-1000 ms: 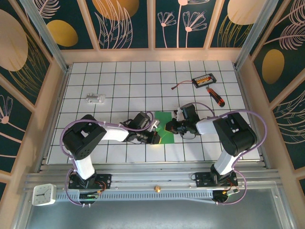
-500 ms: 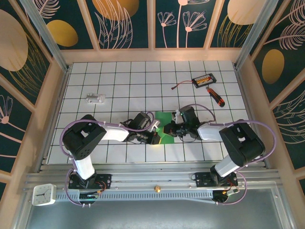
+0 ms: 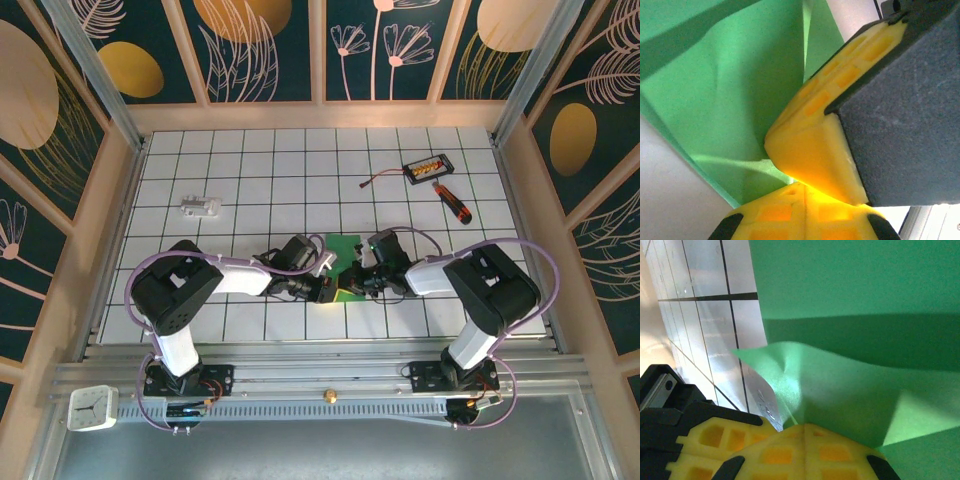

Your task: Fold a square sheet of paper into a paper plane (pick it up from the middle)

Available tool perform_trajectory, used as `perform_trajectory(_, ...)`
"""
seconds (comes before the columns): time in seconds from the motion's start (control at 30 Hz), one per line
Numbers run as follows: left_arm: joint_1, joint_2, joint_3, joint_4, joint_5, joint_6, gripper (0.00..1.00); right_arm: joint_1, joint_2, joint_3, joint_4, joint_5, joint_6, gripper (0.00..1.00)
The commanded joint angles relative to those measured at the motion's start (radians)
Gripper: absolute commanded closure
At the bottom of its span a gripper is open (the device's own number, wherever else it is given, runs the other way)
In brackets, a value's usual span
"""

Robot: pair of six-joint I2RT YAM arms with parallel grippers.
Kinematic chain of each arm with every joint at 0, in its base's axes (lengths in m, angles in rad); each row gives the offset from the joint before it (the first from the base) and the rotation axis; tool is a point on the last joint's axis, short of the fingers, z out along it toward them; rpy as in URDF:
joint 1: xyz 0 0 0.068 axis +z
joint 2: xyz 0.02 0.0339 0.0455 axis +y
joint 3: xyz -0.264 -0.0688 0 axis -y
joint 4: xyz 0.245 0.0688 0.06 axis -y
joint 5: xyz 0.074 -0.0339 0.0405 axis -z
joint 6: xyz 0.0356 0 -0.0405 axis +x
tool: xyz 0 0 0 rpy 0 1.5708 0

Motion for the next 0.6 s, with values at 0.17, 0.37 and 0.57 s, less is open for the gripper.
perform_trajectory(0.17, 0.008, 0.069, -0.021, -0.247, -0.125, 0.07, 1.0, -0.072, 0.039, 0.057, -0.099, 0.061, -0.066, 1.0)
perform_trajectory(0.37, 0.009, 0.073, -0.029, -0.265, -0.14, 0.084, 1.0, -0.121, 0.052, 0.079, -0.15, 0.082, -0.101, 1.0)
perform_trajectory(0.57, 0.008, 0.076, -0.037, -0.266, -0.146, 0.088, 1.0, -0.171, 0.077, 0.092, -0.168, 0.098, -0.121, 1.0)
